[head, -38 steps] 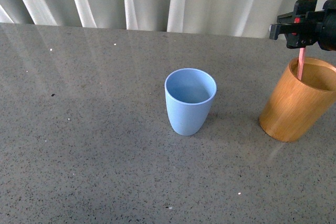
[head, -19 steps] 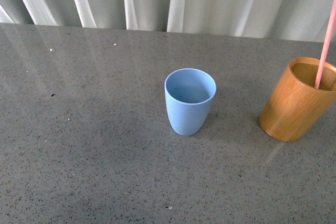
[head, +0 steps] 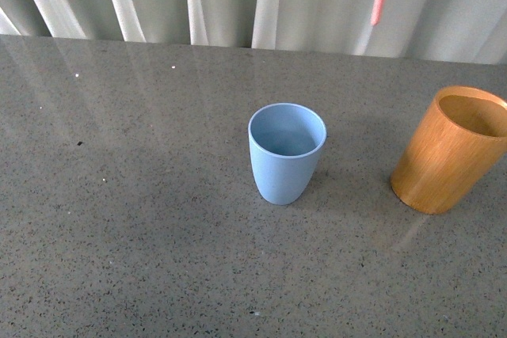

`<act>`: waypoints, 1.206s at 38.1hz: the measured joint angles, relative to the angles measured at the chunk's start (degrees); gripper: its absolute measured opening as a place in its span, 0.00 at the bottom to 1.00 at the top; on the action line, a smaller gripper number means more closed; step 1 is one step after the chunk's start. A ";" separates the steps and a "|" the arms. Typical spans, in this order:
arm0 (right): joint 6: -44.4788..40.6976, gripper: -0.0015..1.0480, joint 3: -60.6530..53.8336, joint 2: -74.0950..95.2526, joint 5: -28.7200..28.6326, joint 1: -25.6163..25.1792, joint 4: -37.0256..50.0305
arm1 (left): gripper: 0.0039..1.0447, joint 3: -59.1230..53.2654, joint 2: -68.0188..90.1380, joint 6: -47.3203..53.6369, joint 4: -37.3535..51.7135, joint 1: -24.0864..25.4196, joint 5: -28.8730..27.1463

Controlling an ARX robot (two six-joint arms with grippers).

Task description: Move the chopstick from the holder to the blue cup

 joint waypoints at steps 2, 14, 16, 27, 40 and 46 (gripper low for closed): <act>0.50 0.02 -0.74 2.12 0.35 0.83 1.38 | 0.94 0.00 0.00 0.00 0.00 0.00 0.00; 2.93 0.02 -2.03 10.97 0.48 2.38 7.45 | 0.94 0.00 0.00 0.00 0.00 0.00 -0.02; 3.17 0.02 -2.03 11.80 -0.31 2.43 8.20 | 0.94 0.00 0.00 0.00 0.00 0.00 -0.02; 4.52 0.02 -0.04 16.44 -2.49 2.40 9.86 | 0.94 0.00 0.00 0.00 0.00 0.00 -0.02; 5.11 0.02 3.65 23.93 -3.54 1.92 12.28 | 0.94 0.00 0.00 0.00 0.00 0.00 -0.02; 5.75 0.02 4.48 28.09 -3.48 1.88 13.70 | 0.94 0.00 0.00 0.00 0.00 0.00 -0.02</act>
